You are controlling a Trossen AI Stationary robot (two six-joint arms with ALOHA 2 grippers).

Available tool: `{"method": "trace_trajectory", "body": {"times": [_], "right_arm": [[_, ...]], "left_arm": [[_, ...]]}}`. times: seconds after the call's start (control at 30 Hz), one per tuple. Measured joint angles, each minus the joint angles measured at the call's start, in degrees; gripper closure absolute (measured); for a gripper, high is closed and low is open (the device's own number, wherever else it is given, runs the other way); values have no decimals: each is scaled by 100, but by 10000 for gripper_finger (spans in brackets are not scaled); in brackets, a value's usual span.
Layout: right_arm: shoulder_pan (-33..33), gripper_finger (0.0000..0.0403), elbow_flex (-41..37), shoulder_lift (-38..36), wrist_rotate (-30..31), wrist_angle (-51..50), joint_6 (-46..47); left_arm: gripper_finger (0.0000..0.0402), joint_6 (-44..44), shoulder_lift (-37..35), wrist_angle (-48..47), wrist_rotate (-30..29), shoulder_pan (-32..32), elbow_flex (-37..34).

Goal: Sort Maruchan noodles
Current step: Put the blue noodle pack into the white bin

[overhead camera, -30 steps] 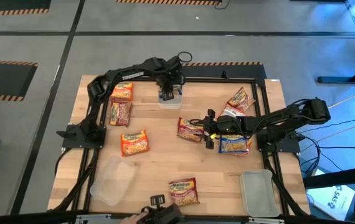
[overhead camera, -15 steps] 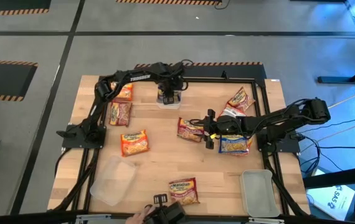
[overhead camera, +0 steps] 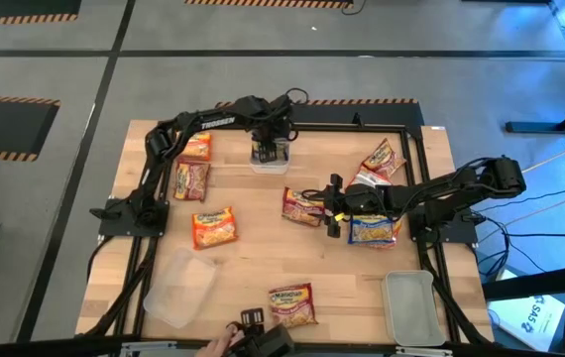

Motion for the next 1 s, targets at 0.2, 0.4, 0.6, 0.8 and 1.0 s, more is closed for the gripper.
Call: {"method": "trace_trajectory", "body": {"times": [0.2, 0.4, 0.6, 0.8, 1.0], "right_arm": [[0, 164, 2, 0, 0, 2, 0], [0, 164, 2, 2, 1, 136, -20], [0, 164, 4, 2, 0, 143, -39], [4, 164, 103, -23, 0, 21, 249], [7, 164, 396, -130, -296, -633, 552]], "left_arm": [[202, -27, -420, 30, -412, 0, 7], [203, -511, -764, 159, -200, -152, 7], [203, -1539, -1321, 163, -299, -628, 0], [203, -2118, -2254, 1230, -1012, -1461, -1041], [203, -2209, -3378, 3651, -498, -2426, -3277]]}}
